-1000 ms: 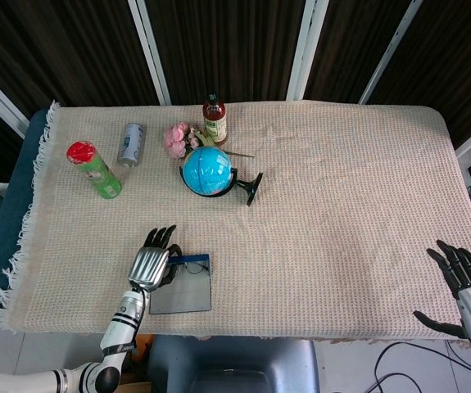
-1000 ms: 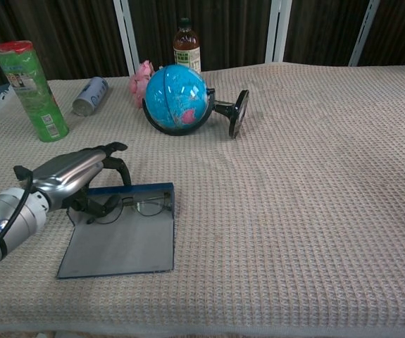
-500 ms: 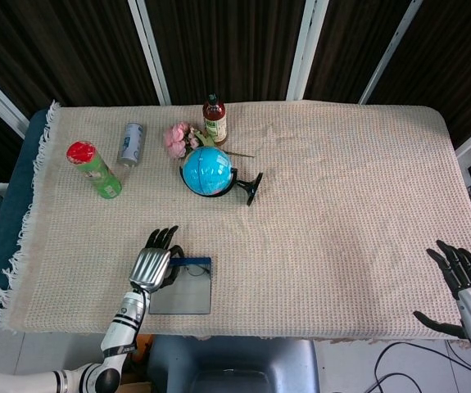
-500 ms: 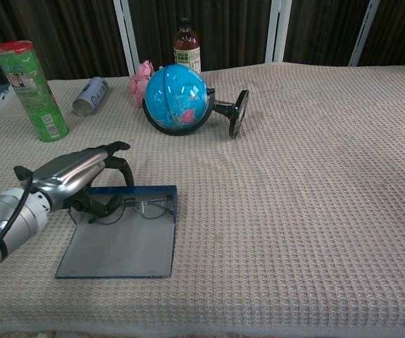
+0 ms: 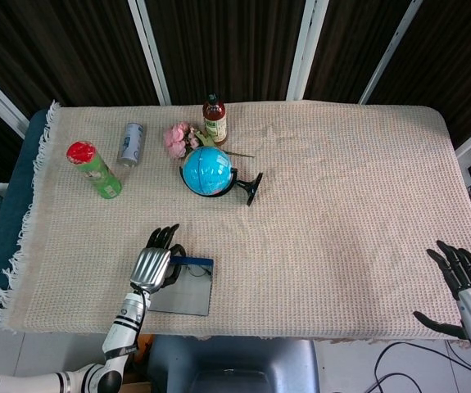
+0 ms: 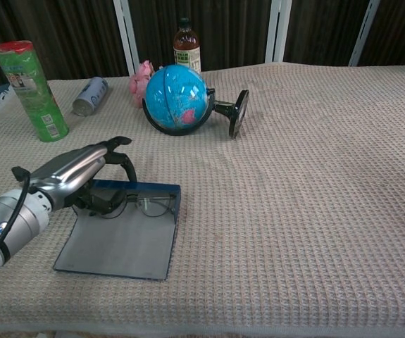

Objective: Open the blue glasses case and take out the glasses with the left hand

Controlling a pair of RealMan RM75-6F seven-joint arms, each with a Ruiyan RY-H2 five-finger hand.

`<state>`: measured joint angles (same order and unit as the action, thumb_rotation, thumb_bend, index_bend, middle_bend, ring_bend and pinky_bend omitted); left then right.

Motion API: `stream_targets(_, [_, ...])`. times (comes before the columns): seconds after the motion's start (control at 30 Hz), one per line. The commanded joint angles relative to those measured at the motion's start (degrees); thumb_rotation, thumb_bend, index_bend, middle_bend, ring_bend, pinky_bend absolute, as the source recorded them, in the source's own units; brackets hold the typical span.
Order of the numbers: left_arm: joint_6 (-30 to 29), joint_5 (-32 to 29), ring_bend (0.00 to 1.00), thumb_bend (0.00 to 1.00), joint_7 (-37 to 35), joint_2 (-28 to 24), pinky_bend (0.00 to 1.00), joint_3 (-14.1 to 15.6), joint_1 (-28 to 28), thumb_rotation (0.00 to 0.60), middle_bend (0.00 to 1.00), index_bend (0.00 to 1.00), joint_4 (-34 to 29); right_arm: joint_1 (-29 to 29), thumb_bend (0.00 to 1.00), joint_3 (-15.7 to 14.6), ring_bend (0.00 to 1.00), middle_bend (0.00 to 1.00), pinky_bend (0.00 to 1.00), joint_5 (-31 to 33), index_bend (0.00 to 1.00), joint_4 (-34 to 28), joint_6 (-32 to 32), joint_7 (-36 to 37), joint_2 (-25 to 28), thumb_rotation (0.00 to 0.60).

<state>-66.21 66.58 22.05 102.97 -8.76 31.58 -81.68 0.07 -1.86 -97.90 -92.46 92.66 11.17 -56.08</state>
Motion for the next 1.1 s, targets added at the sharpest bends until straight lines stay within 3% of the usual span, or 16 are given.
stream_targets(0.03, [-0.3, 0.4, 0.00, 0.48, -0.6, 0.3, 0.00, 0.0, -0.2, 0.600, 0.00, 0.49, 0.5, 0.0, 0.18, 0.0, 0.00, 0.00, 0.00, 0.0, 0.00, 0.1, 0.1, 0.0, 0.0, 0.600])
stream_targets(1.1, [-5.0, 6.7, 0.00, 0.53, -8.7, 1.7, 0.00, -1.1, -1.5, 0.600, 0.00, 0.52, 3.5, 0.1, 0.18, 0.1, 0.00, 0.00, 0.00, 0.1, 0.00, -0.1, -0.3, -0.9, -0.3, 0.600])
